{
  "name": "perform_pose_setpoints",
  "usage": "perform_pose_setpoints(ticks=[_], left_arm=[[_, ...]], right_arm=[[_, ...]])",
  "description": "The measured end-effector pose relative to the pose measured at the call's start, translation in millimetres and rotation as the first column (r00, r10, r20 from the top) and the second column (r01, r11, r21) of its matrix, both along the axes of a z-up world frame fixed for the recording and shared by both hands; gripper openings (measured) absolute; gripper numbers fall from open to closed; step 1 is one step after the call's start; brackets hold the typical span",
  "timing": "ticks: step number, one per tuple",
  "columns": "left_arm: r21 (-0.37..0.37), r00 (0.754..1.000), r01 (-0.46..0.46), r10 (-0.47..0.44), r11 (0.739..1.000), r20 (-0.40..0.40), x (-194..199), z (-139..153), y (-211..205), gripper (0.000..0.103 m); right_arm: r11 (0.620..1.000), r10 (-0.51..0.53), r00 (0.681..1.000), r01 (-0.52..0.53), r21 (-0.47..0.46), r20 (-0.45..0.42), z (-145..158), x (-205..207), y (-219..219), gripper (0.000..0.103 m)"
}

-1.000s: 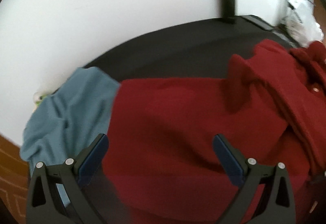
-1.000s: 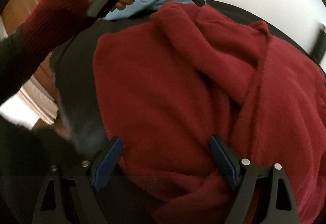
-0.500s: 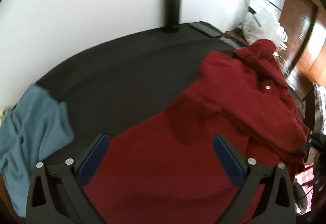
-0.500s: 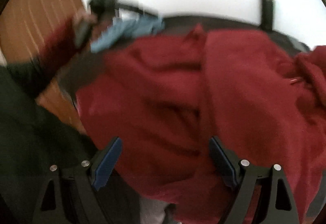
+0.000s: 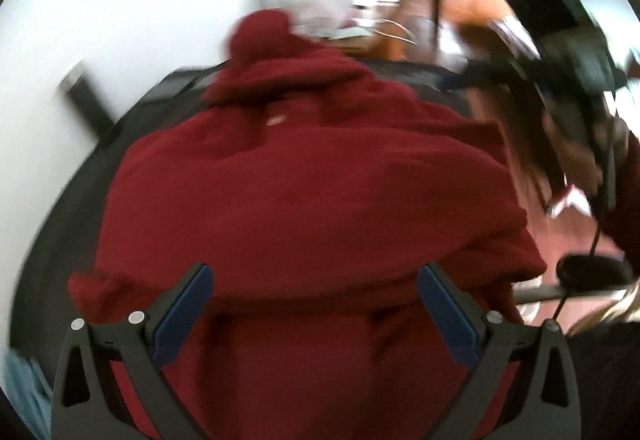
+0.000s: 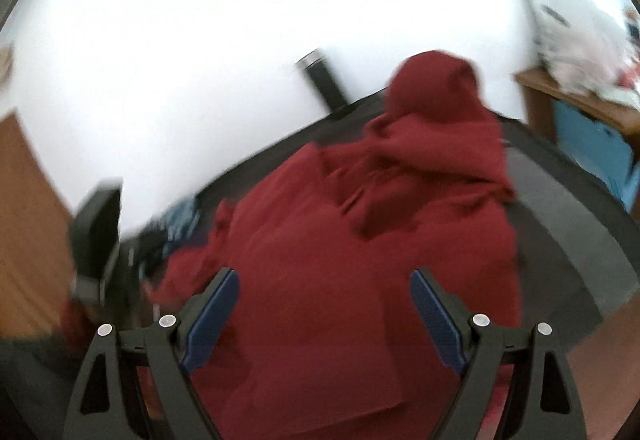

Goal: Fold clothes

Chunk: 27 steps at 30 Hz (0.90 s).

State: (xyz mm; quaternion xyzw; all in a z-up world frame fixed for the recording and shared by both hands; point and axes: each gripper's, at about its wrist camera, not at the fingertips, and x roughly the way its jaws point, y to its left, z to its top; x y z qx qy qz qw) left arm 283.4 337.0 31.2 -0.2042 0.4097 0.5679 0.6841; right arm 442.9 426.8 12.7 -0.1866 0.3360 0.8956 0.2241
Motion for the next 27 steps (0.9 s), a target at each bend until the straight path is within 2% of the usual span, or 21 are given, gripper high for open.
perform_pose_setpoints(ticks=[4, 8, 13, 20, 21, 22, 23, 25, 27], left_arm=[[-0.009, 0.997, 0.074, -0.074, 0.997, -0.027, 21, -12, 12, 0.102], [-0.061, 0.993, 0.116, -0.117, 0.991, -0.008, 24, -23, 21, 0.102], [-0.08, 0.988, 0.154, -0.156, 0.985, -0.015, 25, -26, 21, 0.102], [-0.102, 0.992, 0.126, -0.127, 0.987, -0.006, 23, -30, 31, 0.099], [-0.097, 0.992, 0.122, -0.122, 0.988, 0.002, 24, -29, 31, 0.093], [-0.091, 0.993, 0.117, -0.116, 0.989, 0.01, 24, -27, 30, 0.081], [-0.084, 0.994, 0.106, -0.104, 0.991, 0.022, 22, -23, 31, 0.074], [-0.07, 0.996, 0.067, -0.062, 0.995, 0.069, 14, -14, 33, 0.034], [-0.058, 0.991, 0.017, -0.009, 0.998, 0.13, 1, -4, 36, 0.019]], right_arm=[[0.998, -0.056, 0.998, 0.055, -0.02, -0.035, 2, 11, 7, 0.089], [0.998, -0.061, 0.998, 0.061, -0.011, -0.029, 1, 14, 3, 0.089], [0.998, -0.065, 0.997, 0.065, -0.012, -0.034, -5, 17, 2, 0.089], [0.998, -0.062, 0.997, 0.062, -0.016, -0.035, -10, 12, 3, 0.089], [0.998, -0.063, 0.997, 0.063, -0.011, -0.033, -10, 11, 2, 0.089], [0.998, -0.064, 0.997, 0.064, -0.005, -0.03, -10, 10, 1, 0.089], [0.998, -0.067, 0.997, 0.067, 0.004, -0.026, -9, 9, 0, 0.089], [0.997, -0.073, 0.997, 0.074, 0.021, -0.02, -8, 8, -3, 0.089], [0.996, -0.075, 0.997, 0.076, 0.038, -0.014, -6, 6, -6, 0.089]])
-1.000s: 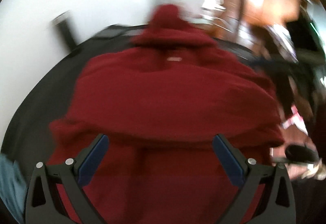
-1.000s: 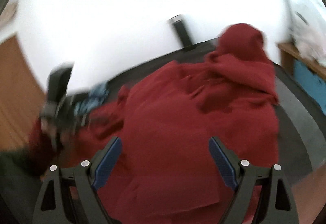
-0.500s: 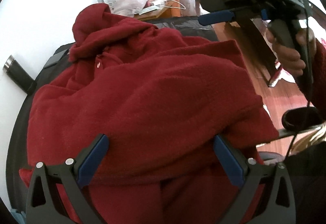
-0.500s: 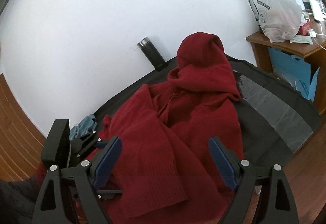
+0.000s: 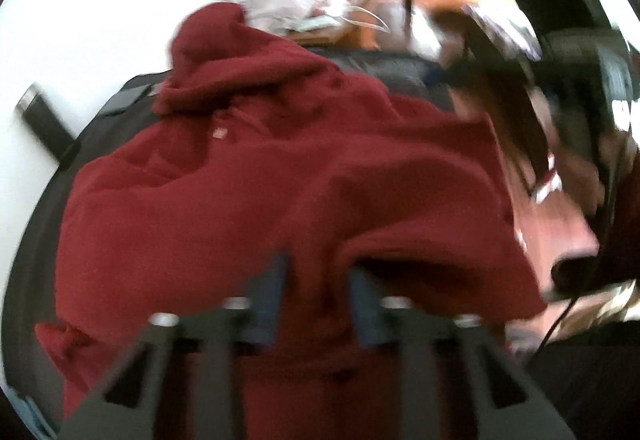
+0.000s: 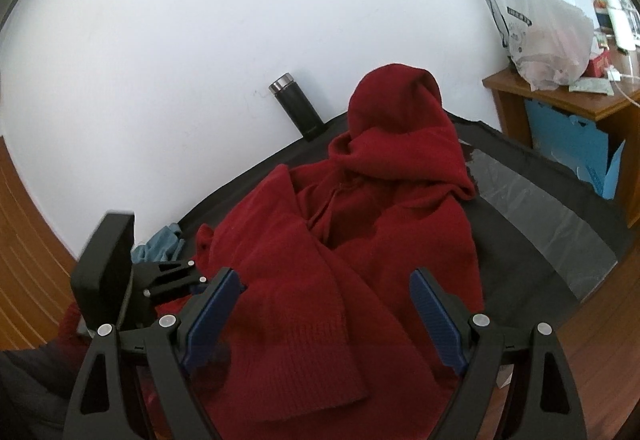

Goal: Fold clothes

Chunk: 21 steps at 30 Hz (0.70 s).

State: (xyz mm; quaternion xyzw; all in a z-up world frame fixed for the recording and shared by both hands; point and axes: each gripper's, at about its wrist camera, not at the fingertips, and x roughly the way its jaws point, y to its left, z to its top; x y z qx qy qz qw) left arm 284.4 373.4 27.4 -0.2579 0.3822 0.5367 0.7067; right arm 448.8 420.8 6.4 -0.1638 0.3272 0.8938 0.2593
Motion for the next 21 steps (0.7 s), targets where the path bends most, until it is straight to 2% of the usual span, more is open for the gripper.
perform_pose_setpoints(ticks=[1, 5, 8, 10, 12, 17, 21], left_arm=[[0.008, 0.999, -0.03, 0.029, 1.0, 0.031, -7, 6, 1, 0.016], [0.096, 0.98, -0.172, 0.16, 0.98, 0.119, -49, 39, -1, 0.015], [0.177, 0.947, -0.301, 0.272, 0.937, 0.168, -90, 70, -11, 0.015], [0.233, 0.912, -0.401, 0.36, 0.886, 0.198, -124, 90, -21, 0.015], [0.267, 0.863, -0.499, 0.445, 0.824, 0.24, -161, 105, -32, 0.015], [0.263, 0.723, -0.688, 0.613, 0.676, 0.318, -243, 114, -63, 0.015], [0.252, 0.622, -0.782, 0.7, 0.57, 0.35, -294, 112, -106, 0.015]], right_arm=[[1.0, 0.0, 1.0, 0.0, 0.008, 0.004, 1, -1, -2, 0.089], [0.998, -0.008, 1.0, 0.007, 0.055, 0.022, 8, -6, -9, 0.089], [0.997, -0.025, 0.999, 0.022, 0.079, 0.033, 12, -8, -13, 0.089], [0.995, -0.046, 0.998, 0.042, 0.089, 0.052, 13, -10, -12, 0.089], [0.993, -0.086, 0.993, 0.078, 0.093, 0.084, 12, -12, -10, 0.089], [0.981, -0.193, 0.964, 0.183, 0.069, 0.185, 3, -16, 3, 0.089], [0.957, -0.287, 0.916, 0.289, 0.037, 0.279, -6, -19, 20, 0.089]])
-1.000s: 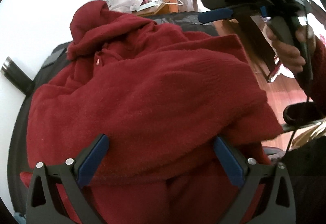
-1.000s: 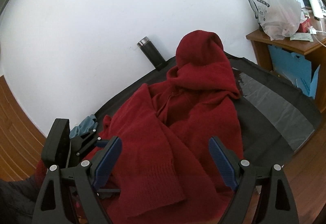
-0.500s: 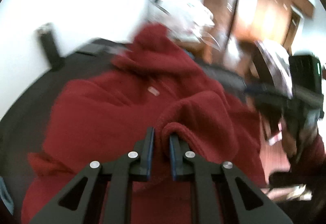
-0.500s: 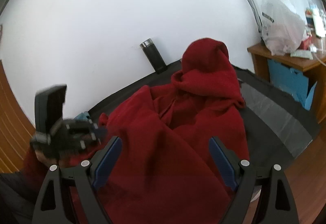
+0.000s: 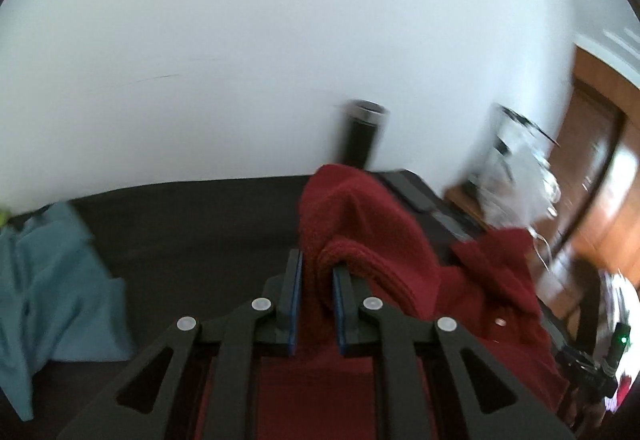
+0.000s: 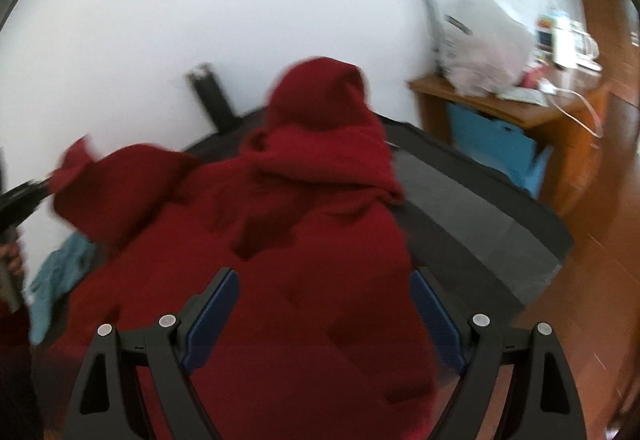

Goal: Fold clothes

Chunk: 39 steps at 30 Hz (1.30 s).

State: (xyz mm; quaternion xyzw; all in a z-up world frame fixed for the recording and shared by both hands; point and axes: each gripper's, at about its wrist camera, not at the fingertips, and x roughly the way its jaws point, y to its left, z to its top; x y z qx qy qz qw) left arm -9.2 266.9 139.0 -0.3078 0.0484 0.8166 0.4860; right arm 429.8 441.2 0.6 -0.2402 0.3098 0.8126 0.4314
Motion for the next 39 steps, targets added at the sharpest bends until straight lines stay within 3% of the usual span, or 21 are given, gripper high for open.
perform_pose_setpoints(ticks=[3, 4, 9, 14, 17, 22, 26, 27, 28, 29, 30, 31, 33, 35, 39], left_arm=[[0.005, 0.997, -0.075, 0.075, 0.997, -0.001, -24, 0, -34, 0.013], [0.007, 0.995, -0.1, 0.1, 0.995, -0.003, -32, 0, -47, 0.007], [0.026, 0.976, -0.22, 0.219, 0.975, 0.013, -65, 2, -119, 0.006], [0.004, 0.954, -0.299, 0.299, 0.954, -0.019, -79, -1, -166, 0.005], [-0.016, 0.96, -0.279, 0.278, 0.96, -0.022, -77, -8, -168, 0.005], [-0.049, 0.988, -0.151, 0.151, 0.987, -0.015, -51, -19, -128, 0.005], [-0.095, 1.0, 0.007, -0.007, 0.995, 0.001, -17, -33, -72, 0.008], [-0.111, 0.999, 0.048, -0.048, 0.993, 0.005, -5, -35, -54, 0.017], [-0.121, 0.997, 0.077, -0.077, 0.99, 0.006, 5, -37, -40, 0.035], [-0.128, 0.995, 0.102, -0.103, 0.987, -0.001, 12, -39, -27, 0.045], [-0.135, 0.992, 0.126, -0.129, 0.983, -0.008, 20, -41, -14, 0.065], [-0.142, 0.988, 0.151, -0.155, 0.978, -0.015, 27, -43, -1, 0.076], [-0.164, 0.978, 0.198, -0.206, 0.966, -0.034, 41, -46, 24, 0.079], [-0.191, 0.968, 0.234, -0.247, 0.953, -0.046, 51, -51, 47, 0.079], [-0.222, 0.952, 0.292, -0.304, 0.93, -0.023, 58, -63, 92, 0.079]], right_arm=[[0.999, -0.027, 0.999, 0.028, -0.032, 0.025, -5, -5, 13, 0.089], [0.998, -0.033, 0.999, 0.034, -0.043, 0.034, -6, -8, 17, 0.089], [0.998, -0.018, 0.998, 0.022, -0.061, 0.064, -11, -30, 23, 0.089], [0.999, 0.004, 0.995, 0.001, -0.055, 0.096, -11, -56, 18, 0.089], [0.999, 0.053, 0.996, -0.052, -0.015, 0.074, 3, -78, 8, 0.089], [0.974, 0.217, 0.974, -0.22, 0.05, 0.061, 23, -131, -23, 0.089], [0.915, 0.383, 0.912, -0.396, 0.074, 0.15, 22, -192, -57, 0.089], [0.897, 0.423, 0.889, -0.439, 0.057, 0.176, 17, -205, -64, 0.089], [0.881, 0.456, 0.869, -0.471, 0.041, 0.195, 11, -216, -70, 0.089], [0.869, 0.477, 0.852, -0.494, 0.027, 0.217, 5, -225, -74, 0.089], [0.865, 0.481, 0.839, -0.502, 0.021, 0.252, -1, -231, -78, 0.089], [0.868, 0.467, 0.835, -0.495, 0.027, 0.291, -5, -233, -79, 0.088], [0.875, 0.437, 0.822, -0.483, 0.041, 0.365, -14, -235, -82, 0.065], [0.893, 0.403, 0.838, -0.449, 0.044, 0.368, -15, -225, -76, 0.03], [0.94, 0.283, 0.915, -0.324, 0.105, 0.288, 4, -181, -63, 0.011]])
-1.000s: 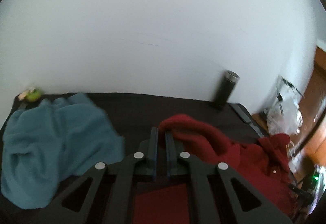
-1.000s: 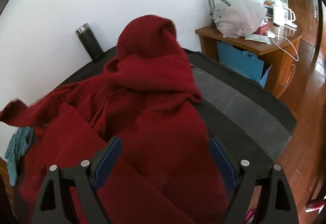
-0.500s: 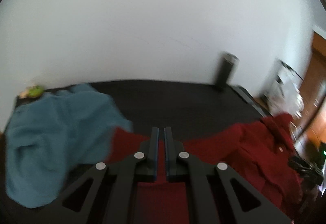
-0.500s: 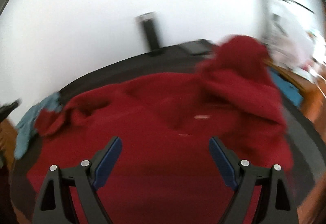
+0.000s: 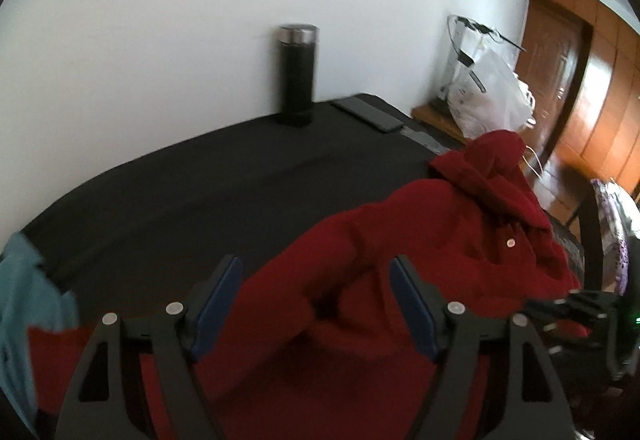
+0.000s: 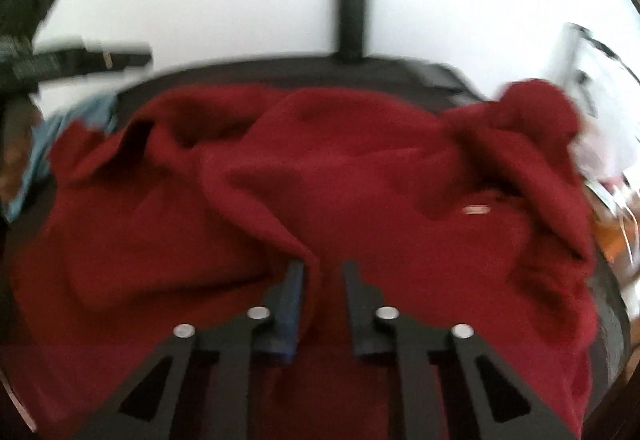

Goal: Fold clothes

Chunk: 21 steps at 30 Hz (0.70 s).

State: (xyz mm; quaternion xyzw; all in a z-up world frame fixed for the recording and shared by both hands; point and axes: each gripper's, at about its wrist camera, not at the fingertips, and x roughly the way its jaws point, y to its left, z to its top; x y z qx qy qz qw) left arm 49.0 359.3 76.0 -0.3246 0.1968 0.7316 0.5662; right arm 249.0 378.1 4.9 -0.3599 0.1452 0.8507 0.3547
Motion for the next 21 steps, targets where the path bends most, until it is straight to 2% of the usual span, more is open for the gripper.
perform_pose_setpoints(ticks=[3, 5, 7, 9, 11, 12, 13, 14, 16, 18, 19, 20, 21], left_arm=[[-0.025, 0.999, 0.031, -0.031, 0.999, 0.017, 4, -10, 23, 0.079], [-0.043, 0.999, 0.049, -0.049, 0.998, 0.022, 7, -17, 38, 0.079], [-0.06, 0.998, 0.062, -0.061, 0.996, 0.02, 9, -22, 49, 0.079], [-0.073, 0.998, 0.069, -0.068, 0.995, 0.017, 10, -27, 60, 0.079], [-0.08, 0.997, 0.071, -0.071, 0.994, 0.008, 10, -30, 70, 0.079], [-0.083, 0.998, 0.067, -0.066, 0.994, 0.008, 9, -32, 74, 0.079], [-0.086, 0.998, 0.062, -0.06, 0.994, 0.016, 8, -34, 77, 0.079], [-0.09, 0.998, 0.057, -0.055, 0.994, 0.024, 6, -36, 80, 0.079], [-0.096, 0.998, 0.048, -0.045, 0.994, 0.039, 4, -39, 84, 0.079], [-0.098, 0.998, 0.05, -0.046, 0.994, 0.04, 4, -42, 83, 0.079], [-0.099, 0.998, 0.052, -0.048, 0.994, 0.039, 4, -43, 83, 0.079], [-0.098, 0.998, 0.057, -0.054, 0.994, 0.034, 4, -43, 82, 0.079], [-0.097, 0.998, 0.063, -0.06, 0.993, 0.029, 4, -43, 82, 0.079]], right_arm=[[0.987, -0.127, 0.989, 0.134, 0.088, -0.08, 24, 44, -1, 0.01], [0.946, -0.254, 0.961, 0.271, 0.18, -0.113, 38, 79, -3, 0.008], [0.875, -0.384, 0.91, 0.413, 0.252, -0.156, 52, 117, -5, 0.008], [0.803, -0.504, 0.841, 0.54, 0.252, -0.196, 59, 156, 1, 0.008], [0.701, -0.619, 0.76, 0.649, 0.295, -0.2, 65, 190, 0, 0.008], [0.672, -0.645, 0.738, 0.672, 0.313, -0.199, 67, 202, -3, 0.008], [0.68, -0.637, 0.745, 0.663, 0.314, -0.195, 68, 208, -5, 0.009], [0.705, -0.614, 0.764, 0.644, 0.295, -0.2, 69, 212, -7, 0.009], [0.786, -0.536, 0.812, 0.579, 0.215, -0.229, 68, 206, -7, 0.011], [0.865, -0.447, 0.861, 0.485, 0.126, -0.244, 65, 189, 1, 0.025], [0.894, -0.403, 0.88, 0.437, 0.097, -0.251, 64, 178, 4, 0.051], [0.915, -0.361, 0.897, 0.393, 0.089, -0.255, 61, 165, 5, 0.082], [0.934, -0.318, 0.912, 0.348, 0.08, -0.259, 59, 152, 6, 0.089]])
